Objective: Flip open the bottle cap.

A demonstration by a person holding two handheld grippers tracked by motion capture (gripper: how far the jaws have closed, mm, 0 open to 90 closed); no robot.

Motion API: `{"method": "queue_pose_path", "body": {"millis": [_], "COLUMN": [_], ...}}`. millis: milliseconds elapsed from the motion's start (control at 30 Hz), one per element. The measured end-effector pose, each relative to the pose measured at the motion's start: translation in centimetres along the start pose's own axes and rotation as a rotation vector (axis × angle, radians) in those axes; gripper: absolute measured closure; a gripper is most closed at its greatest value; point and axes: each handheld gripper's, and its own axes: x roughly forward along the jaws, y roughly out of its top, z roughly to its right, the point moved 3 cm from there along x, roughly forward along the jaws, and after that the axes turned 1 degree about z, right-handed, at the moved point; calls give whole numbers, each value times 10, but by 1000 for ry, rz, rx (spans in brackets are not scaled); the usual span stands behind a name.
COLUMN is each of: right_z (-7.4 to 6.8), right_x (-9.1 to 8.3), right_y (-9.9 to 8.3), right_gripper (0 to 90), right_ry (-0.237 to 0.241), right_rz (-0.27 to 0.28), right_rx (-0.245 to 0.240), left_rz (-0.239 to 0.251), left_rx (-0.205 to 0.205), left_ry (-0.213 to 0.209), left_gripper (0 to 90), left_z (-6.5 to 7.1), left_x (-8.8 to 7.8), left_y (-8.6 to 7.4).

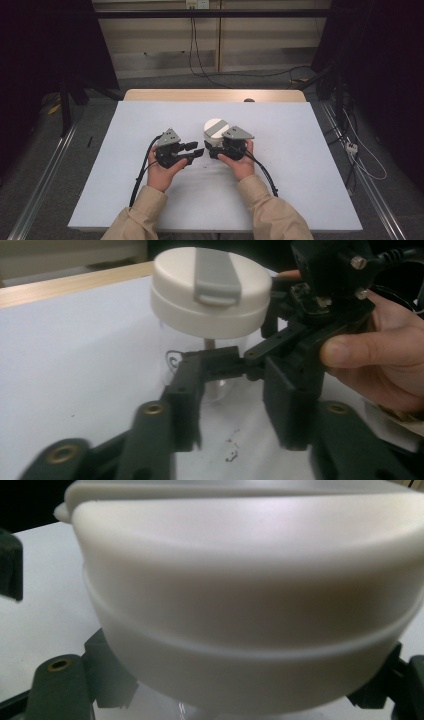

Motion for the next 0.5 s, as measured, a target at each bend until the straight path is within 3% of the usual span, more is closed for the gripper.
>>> {"method": "queue_pose_path", "body": {"millis": [167, 500], "right_z": [0, 0], "right_x": [0, 0], "right_y": [0, 0], "right_gripper": [188, 188], "right_ry": [0, 0], "right_rz": [-1, 0], "right_rx": [-2, -2], "left_rz": [-10, -35], "left_rx": [3, -27], "left_ry": [-19, 14], "left_gripper": [737, 900], "left_z": [2, -2], "left_x": [6, 11], "left_y": [4, 8]}}
